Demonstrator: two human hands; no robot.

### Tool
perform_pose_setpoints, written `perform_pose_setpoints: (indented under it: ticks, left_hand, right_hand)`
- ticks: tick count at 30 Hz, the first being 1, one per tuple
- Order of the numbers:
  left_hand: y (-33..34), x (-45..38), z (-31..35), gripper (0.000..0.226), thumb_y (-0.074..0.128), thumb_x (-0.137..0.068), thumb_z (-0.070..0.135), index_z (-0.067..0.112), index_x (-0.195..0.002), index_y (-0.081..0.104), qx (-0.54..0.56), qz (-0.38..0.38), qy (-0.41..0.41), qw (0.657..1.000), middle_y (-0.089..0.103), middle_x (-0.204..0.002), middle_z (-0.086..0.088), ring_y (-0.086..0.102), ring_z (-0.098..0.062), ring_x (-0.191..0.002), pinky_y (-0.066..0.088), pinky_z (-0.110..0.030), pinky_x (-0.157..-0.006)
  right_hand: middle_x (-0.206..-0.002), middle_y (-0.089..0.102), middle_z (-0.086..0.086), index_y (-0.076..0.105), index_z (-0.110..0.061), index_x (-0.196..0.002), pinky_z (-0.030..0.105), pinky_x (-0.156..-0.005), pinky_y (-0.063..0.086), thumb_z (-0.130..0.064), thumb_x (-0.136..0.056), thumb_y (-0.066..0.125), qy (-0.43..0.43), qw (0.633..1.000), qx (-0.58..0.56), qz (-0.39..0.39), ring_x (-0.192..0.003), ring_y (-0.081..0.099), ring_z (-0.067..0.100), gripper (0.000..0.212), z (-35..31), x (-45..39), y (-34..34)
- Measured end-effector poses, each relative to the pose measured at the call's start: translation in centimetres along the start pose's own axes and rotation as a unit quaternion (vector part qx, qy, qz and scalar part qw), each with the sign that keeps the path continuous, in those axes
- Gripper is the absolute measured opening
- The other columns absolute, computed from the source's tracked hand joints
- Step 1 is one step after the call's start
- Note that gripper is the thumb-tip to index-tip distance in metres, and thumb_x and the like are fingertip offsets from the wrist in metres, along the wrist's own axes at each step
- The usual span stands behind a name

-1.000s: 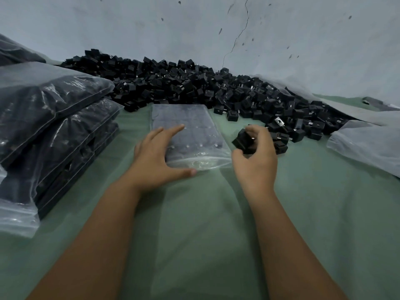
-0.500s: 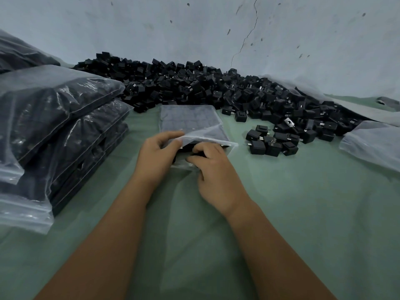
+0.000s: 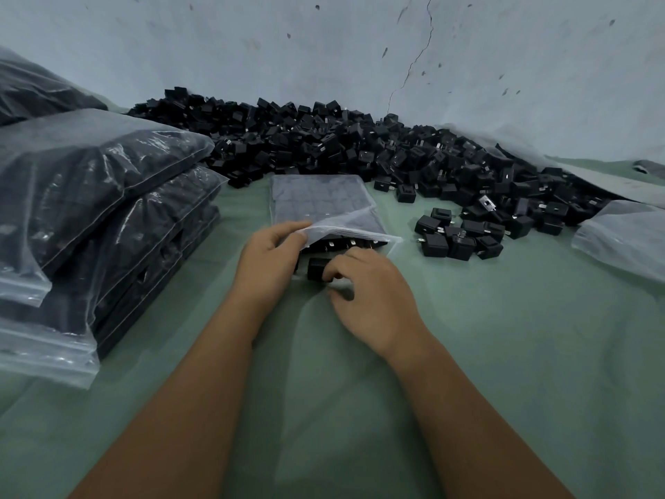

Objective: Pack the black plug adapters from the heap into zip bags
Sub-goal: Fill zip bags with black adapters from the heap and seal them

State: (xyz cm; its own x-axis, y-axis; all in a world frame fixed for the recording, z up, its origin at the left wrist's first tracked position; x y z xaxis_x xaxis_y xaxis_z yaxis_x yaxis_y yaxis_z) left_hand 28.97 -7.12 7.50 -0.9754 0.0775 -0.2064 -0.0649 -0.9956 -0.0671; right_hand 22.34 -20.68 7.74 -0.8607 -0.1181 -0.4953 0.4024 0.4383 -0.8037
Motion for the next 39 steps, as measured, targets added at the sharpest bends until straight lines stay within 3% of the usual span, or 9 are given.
perform_pose_setpoints:
  ticks: [7, 12, 19, 26, 30, 33, 35, 37, 39]
  left_hand:
    - [0.1, 0.0, 0.2, 0.036, 0.049, -0.096, 0.014, 0.035, -0.084, 0.076, -0.008, -0.009, 0.012, 1.0, 0.076, -0.092, 0.011, 0.068, -0.008, -0.097, 0.051, -0.023, -0.085]
    - [0.1, 0.1, 0.3, 0.036, 0.048, -0.095, 0.014, 0.035, -0.083, 0.075, -0.004, 0.0, 0.008, 1.0, 0.075, -0.089, 0.016, 0.067, 0.001, -0.09, 0.048, -0.009, -0.075]
    - [0.0, 0.4, 0.4, 0.034, 0.044, -0.097, 0.014, 0.021, -0.103, 0.077, -0.015, -0.009, -0.006, 1.0, 0.076, -0.1, 0.005, 0.068, -0.012, -0.101, 0.051, -0.029, -0.091]
    - [0.1, 0.5, 0.5, 0.03, 0.047, -0.096, 0.013, 0.02, -0.1, 0.077, -0.03, -0.013, 0.008, 0.999, 0.076, -0.096, 0.004, 0.068, -0.013, -0.098, 0.052, -0.029, -0.086]
    - [0.4, 0.5, 0.2, 0.029, 0.058, -0.09, 0.013, 0.027, -0.11, 0.074, -0.148, -0.043, 0.067, 0.986, 0.073, -0.104, 0.013, 0.066, -0.004, -0.1, 0.053, -0.034, -0.094]
    - [0.5, 0.4, 0.2, 0.033, 0.057, -0.087, 0.013, 0.033, -0.107, 0.073, -0.256, -0.047, 0.106, 0.96, 0.071, -0.102, 0.016, 0.064, -0.007, -0.097, 0.051, -0.038, -0.09]
    - [0.5, 0.3, 0.2, 0.032, 0.057, -0.086, 0.012, 0.033, -0.104, 0.073, -0.278, -0.053, 0.118, 0.952, 0.071, -0.102, 0.015, 0.063, -0.011, -0.097, 0.049, -0.041, -0.091]
    - [0.5, 0.3, 0.3, 0.033, 0.057, -0.087, 0.012, 0.032, -0.107, 0.073, -0.318, -0.052, 0.132, 0.937, 0.069, -0.11, 0.015, 0.061, -0.013, -0.105, 0.045, -0.045, -0.098]
    - [0.7, 0.4, 0.3, 0.033, 0.059, -0.087, 0.013, 0.029, -0.113, 0.072, -0.373, -0.029, 0.156, 0.914, 0.067, -0.12, 0.011, 0.058, -0.016, -0.114, 0.039, -0.046, -0.105]
  right_hand:
    - [-0.094, 0.062, -0.007, 0.069, -0.022, -0.094, 0.035, -0.083, 0.044, -0.026, -0.075, 0.065, -0.001, 1.0, -0.008, 0.005, -0.092, 0.056, 0.017, 0.019, 0.0, 0.0, 0.3]
    - [-0.105, 0.062, -0.014, 0.066, -0.029, -0.107, 0.027, -0.09, 0.038, -0.041, -0.077, 0.061, 0.002, 1.0, 0.015, -0.018, -0.102, 0.052, 0.011, 0.033, -0.1, 0.0, 0.5]
    - [-0.116, 0.06, -0.012, 0.064, -0.027, -0.114, 0.026, -0.095, 0.032, -0.044, -0.082, 0.057, 0.0, 0.999, 0.041, -0.033, -0.111, 0.048, 0.013, 0.037, 0.0, 0.0, 0.7]
    - [-0.125, 0.055, -0.013, 0.057, -0.031, -0.125, 0.024, -0.098, 0.024, -0.047, -0.086, 0.049, -0.014, 0.996, 0.064, -0.062, -0.118, 0.042, 0.011, 0.043, -0.1, -0.1, 1.1]
    - [-0.127, 0.054, -0.011, 0.057, -0.03, -0.124, 0.027, -0.101, 0.027, -0.045, -0.086, 0.05, -0.033, 0.995, 0.069, -0.07, -0.12, 0.041, 0.012, 0.042, 0.0, -0.2, 1.0]
    - [-0.099, 0.066, -0.005, 0.069, -0.019, -0.096, 0.032, -0.089, 0.04, -0.034, -0.086, 0.052, -0.043, 0.998, 0.041, -0.001, -0.097, 0.055, 0.017, 0.025, -0.4, -0.3, 0.2]
    - [-0.076, 0.065, 0.0, 0.068, -0.012, -0.075, 0.032, -0.069, 0.045, -0.025, -0.085, 0.05, -0.026, 0.989, 0.01, 0.144, -0.074, 0.056, 0.02, 0.024, 0.0, -0.2, -1.1]
    - [-0.074, 0.062, 0.001, 0.066, -0.011, -0.076, 0.033, -0.062, 0.043, -0.023, -0.085, 0.046, 0.042, 0.968, 0.015, 0.248, -0.072, 0.052, 0.02, 0.024, 1.6, -0.1, -2.7]
    - [-0.088, 0.062, 0.0, 0.067, -0.012, -0.091, 0.037, -0.071, 0.046, -0.016, -0.085, 0.047, 0.138, 0.95, 0.012, 0.279, -0.086, 0.051, 0.02, 0.021, 4.4, 0.1, -3.9]
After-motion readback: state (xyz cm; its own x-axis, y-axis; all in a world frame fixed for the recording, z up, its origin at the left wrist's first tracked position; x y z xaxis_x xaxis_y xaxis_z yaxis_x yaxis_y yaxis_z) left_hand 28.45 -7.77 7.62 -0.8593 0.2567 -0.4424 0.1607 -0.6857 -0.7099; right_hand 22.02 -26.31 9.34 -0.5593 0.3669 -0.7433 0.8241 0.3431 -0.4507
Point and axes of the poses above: each hand's wrist, its own x-axis away from the middle knuckle, its own y-axis out of the palm, z = x × y, the point moved 2 cm from there along -x, towards the middle knuckle
